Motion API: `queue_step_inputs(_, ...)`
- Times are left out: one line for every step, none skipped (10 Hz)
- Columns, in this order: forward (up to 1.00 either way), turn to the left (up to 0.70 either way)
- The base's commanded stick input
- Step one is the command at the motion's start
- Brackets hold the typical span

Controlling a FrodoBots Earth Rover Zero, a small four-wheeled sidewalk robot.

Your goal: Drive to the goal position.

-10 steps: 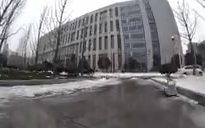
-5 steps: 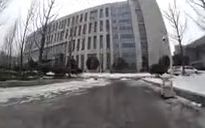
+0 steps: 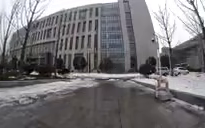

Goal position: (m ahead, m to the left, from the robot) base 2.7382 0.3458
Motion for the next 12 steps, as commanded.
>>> queue_step_inputs(1.00, 0.00)
queue_step_inputs(1.00, 0.00)
queue_step_inputs(1.00, 0.00)
queue_step_inputs(1.00, 0.00)
queue_step_inputs(1.00, 0.00)
queue_step_inputs(1.00, 0.00)
queue_step_inputs(1.00, 0.00)
queue_step_inputs(1.00, 0.00)
queue_step_inputs(1.00, 0.00)
queue_step_inputs(1.00, -0.02)
queue_step_inputs(1.00, -0.27)
queue_step_inputs(1.00, -0.27)
